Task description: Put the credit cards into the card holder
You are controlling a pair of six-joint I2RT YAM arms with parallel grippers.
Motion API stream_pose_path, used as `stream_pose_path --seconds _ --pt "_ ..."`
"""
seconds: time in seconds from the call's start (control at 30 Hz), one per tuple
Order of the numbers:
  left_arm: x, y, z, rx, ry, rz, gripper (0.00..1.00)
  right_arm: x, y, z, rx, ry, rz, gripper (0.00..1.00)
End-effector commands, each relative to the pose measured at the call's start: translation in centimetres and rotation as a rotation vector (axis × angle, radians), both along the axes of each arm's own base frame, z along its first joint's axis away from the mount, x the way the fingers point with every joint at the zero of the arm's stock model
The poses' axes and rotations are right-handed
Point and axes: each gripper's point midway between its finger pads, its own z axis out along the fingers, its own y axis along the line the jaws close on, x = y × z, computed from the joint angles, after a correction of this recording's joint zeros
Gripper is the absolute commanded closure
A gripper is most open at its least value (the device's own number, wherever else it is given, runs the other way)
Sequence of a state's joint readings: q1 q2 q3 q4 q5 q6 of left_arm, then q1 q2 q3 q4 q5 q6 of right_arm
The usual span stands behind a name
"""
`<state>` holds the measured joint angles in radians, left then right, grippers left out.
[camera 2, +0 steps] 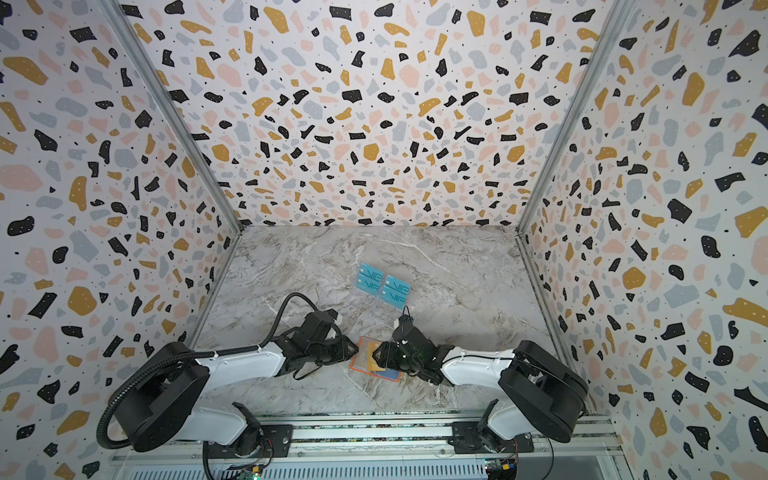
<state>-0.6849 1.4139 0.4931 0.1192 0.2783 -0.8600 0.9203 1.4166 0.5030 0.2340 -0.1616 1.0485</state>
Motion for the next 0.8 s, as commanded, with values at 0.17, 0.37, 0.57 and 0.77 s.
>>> stream_pose_path --seconds 0.17,0.37,0.57,0.77 --pt "-1.1 -0.9 0.6 -0.053 -0.021 -0.034 0.77 -1.4 1.2 -0.3 -0.017 0.067 0.088 0.40" --pt "-1.8 -1.0 0.6 -0.083 0.001 -0.002 0.81 -1.6 2.6 -0.1 -0.030 0.064 0.132 0.42" --pt "-2.5 -0.9 0.8 -0.114 0.008 0.020 0.81 -1.8 3.5 -0.1 -0.050 0.066 0.162 0.44" --pt "-2.9 -1.4 1.5 -0.152 -0.008 0.026 0.82 -2.0 4.9 0.4 -0.059 0.047 0.196 0.45"
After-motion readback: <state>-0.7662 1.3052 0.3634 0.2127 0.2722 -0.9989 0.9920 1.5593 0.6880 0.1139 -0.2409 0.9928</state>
